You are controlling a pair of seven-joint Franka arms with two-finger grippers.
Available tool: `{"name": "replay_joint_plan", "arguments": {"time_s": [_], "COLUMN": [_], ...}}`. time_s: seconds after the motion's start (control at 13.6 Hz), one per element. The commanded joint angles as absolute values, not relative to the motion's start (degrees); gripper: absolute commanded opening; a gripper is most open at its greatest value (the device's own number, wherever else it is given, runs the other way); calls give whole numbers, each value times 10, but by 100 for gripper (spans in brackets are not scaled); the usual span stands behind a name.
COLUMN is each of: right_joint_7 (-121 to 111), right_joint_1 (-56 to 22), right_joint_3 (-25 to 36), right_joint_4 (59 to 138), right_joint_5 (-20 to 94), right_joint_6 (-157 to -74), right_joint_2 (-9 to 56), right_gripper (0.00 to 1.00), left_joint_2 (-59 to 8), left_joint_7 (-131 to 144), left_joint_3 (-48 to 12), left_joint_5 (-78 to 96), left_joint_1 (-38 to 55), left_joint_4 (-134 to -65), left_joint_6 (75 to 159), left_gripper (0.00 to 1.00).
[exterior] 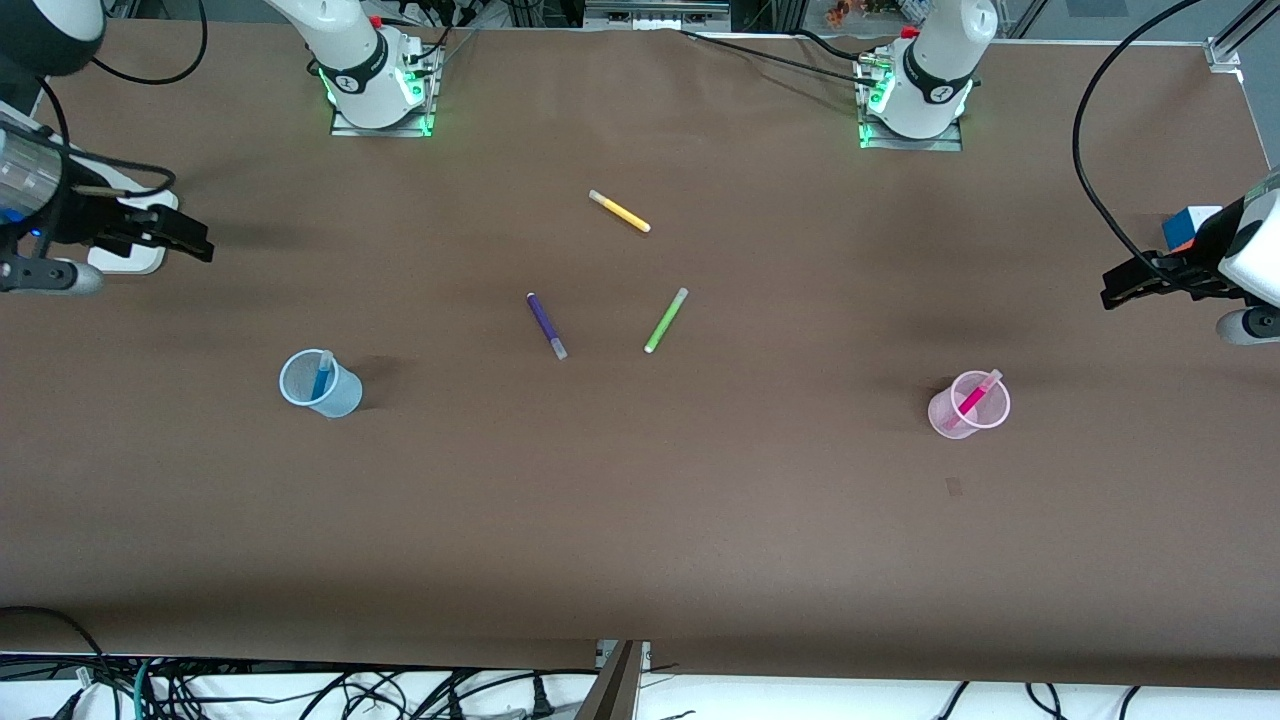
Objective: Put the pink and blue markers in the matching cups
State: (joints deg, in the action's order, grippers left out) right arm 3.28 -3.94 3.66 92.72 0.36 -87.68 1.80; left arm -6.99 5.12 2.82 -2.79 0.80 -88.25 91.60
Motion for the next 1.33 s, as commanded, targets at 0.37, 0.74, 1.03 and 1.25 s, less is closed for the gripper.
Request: {"name": "replay_joint_plan", "arguments": {"time_s": [0.37, 0.74, 1.03, 1.25], "right_joint_7": [35, 32, 35, 33], "right_joint_1": [-30, -30, -31, -31], "right_joint_3": [56, 59, 58, 58], "right_joint_4": [860, 853, 853, 853], "right_joint_5": [3, -1, 1, 1], "right_joint_6": [-797, -794, -795, -795], "right_joint_2": [22, 28, 28, 28], "right_gripper": [100, 100, 100, 100], "left_joint_2": [-64, -64, -63, -59], "left_joint_7": [47, 5, 9, 8], "left_joint_3": [21, 21, 21, 23], "left_joint_5": [-22, -16, -12, -12], "left_joint_1": [-1, -7, -7, -6], "left_joint_4": [-892, -890, -889, -889], "left_joint_6": [925, 926, 925, 925], "left_gripper": [100, 100, 100, 100]}}
